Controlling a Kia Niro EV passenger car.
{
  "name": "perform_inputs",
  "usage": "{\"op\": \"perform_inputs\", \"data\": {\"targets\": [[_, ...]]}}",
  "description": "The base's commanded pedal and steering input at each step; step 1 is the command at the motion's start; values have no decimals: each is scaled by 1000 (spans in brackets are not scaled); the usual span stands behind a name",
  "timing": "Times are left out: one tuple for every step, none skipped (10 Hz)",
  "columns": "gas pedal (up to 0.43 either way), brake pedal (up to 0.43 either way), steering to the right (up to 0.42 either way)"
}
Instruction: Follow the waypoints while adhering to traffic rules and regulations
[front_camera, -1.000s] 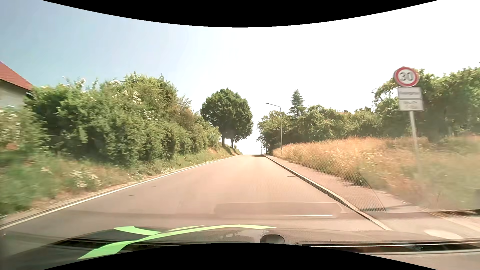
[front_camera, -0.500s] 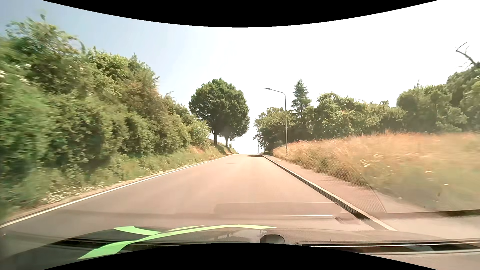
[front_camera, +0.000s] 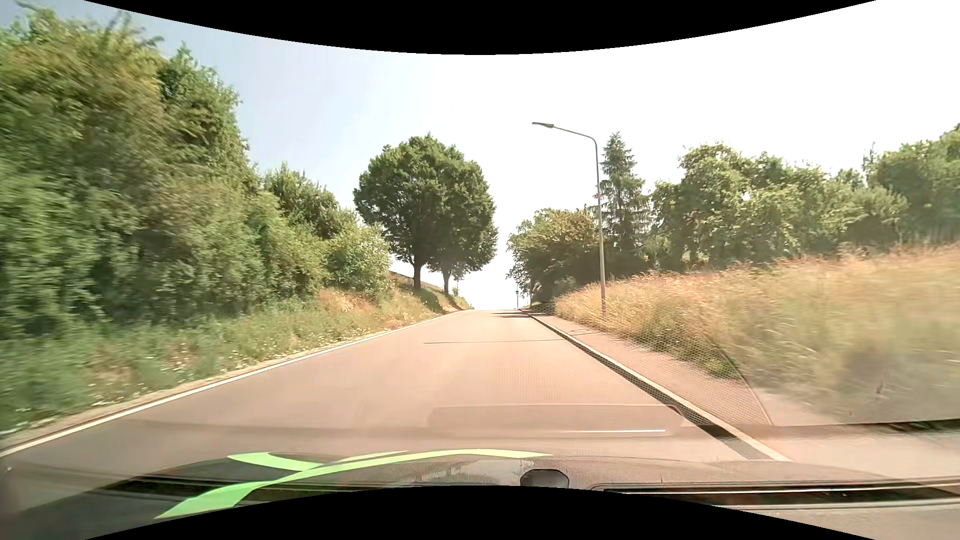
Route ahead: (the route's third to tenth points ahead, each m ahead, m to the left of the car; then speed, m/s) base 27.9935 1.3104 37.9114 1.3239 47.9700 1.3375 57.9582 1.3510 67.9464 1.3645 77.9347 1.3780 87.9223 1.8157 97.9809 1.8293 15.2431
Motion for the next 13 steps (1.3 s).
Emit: {"op": "perform_inputs", "data": {"targets": [[350, 0, -2], [331, 0, -2], [331, 0, -2], [331, 0, -2], [331, 0, -2], [331, 0, -2], [319, 0, -2], [319, 0, -2], [319, 0, -2], [319, 0, -2], [319, 0, -3], [311, 0, -3], [287, 0, -3]]}}
